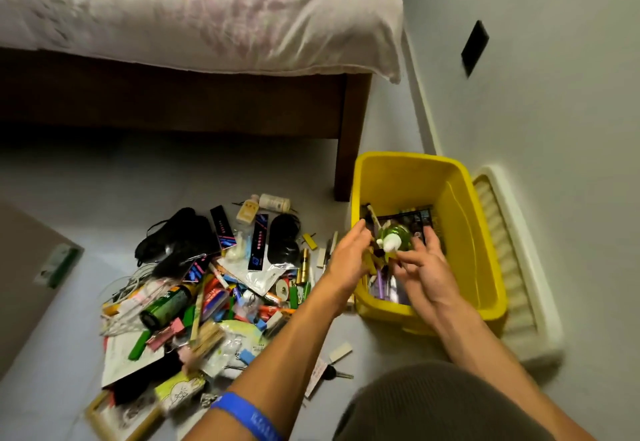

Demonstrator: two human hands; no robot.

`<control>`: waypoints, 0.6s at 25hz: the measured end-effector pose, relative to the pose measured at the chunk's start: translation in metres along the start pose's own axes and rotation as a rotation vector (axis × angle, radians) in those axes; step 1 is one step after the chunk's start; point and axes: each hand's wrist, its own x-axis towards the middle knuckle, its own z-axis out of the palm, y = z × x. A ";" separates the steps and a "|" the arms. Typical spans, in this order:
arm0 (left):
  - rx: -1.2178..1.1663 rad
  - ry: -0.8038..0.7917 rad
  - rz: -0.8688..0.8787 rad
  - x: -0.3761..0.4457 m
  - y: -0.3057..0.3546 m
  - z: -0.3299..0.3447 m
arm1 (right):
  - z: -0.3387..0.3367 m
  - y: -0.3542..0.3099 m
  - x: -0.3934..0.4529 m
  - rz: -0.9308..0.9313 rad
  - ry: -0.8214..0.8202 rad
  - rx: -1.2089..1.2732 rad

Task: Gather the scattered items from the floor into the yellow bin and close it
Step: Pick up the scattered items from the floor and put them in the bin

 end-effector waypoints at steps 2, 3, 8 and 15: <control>0.044 0.132 0.056 -0.006 -0.015 -0.025 | -0.001 0.013 -0.004 0.028 -0.042 0.022; 0.064 0.207 0.078 -0.010 -0.022 -0.039 | 0.001 0.019 -0.008 0.043 -0.073 0.037; 0.118 0.430 0.035 -0.045 -0.053 -0.097 | 0.035 0.038 -0.037 0.108 -0.301 -0.130; 0.245 0.474 -0.101 -0.083 -0.106 -0.161 | 0.040 0.091 -0.047 0.270 -0.468 -0.700</control>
